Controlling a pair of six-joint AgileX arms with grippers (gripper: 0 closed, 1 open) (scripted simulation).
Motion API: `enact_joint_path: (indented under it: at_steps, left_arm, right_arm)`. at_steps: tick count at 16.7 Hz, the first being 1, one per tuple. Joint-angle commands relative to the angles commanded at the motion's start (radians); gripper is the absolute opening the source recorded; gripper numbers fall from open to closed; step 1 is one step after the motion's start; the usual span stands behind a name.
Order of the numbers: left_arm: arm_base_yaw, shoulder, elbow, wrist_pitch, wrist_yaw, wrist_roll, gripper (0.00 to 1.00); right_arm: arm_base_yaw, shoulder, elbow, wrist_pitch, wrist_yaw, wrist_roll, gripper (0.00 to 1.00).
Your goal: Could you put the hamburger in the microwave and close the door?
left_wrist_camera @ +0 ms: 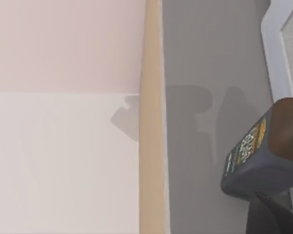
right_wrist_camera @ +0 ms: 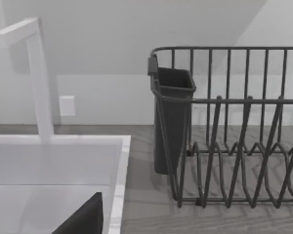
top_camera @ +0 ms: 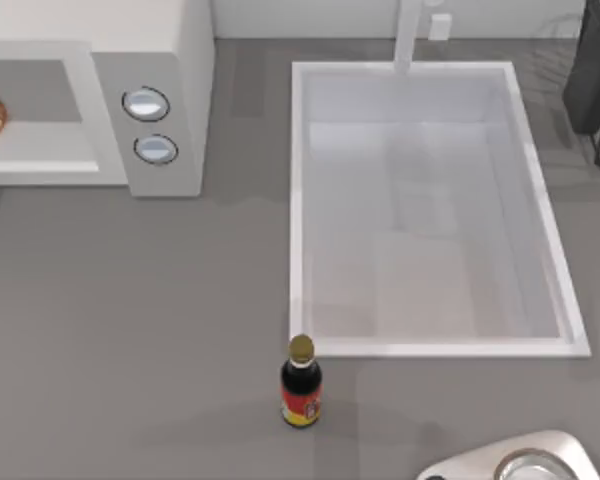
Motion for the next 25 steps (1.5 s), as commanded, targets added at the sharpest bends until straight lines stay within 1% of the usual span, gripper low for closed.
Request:
enact_joint_path:
  at_steps: [2, 6, 8, 14, 17, 22, 25]
  left_arm:
    - [0.003, 0.026, -0.048, 0.077, -0.008, 0.01, 0.0]
    - [0.015, 0.092, -0.167, 0.286, -0.028, 0.032, 0.0]
    - [0.019, 0.118, -0.213, 0.349, -0.036, 0.039, 0.0]
    - [0.018, 0.118, -0.23, 0.366, -0.038, 0.04, 0.0]
    - [0.021, 0.05, -0.287, 0.382, -0.06, -0.011, 0.0]
    - [-0.064, -0.165, -0.466, 0.451, -0.148, -0.173, 0.0]
    - [-0.109, -0.202, -0.541, 0.497, -0.149, -0.184, 0.0]
  right_arm:
    - [0.0, 0.0, 0.0, 0.0, 0.0, 0.0, 1.0]
    - [0.0, 0.0, 0.0, 0.0, 0.0, 0.0, 1.0]
    - [0.0, 0.0, 0.0, 0.0, 0.0, 0.0, 1.0]
    - [0.0, 0.0, 0.0, 0.0, 0.0, 0.0, 1.0]
    - [0.0, 0.0, 0.0, 0.0, 0.0, 0.0, 1.0]
    - [0.0, 0.0, 0.0, 0.0, 0.0, 0.0, 1.0]
    - [0.0, 0.0, 0.0, 0.0, 0.0, 0.0, 1.0]
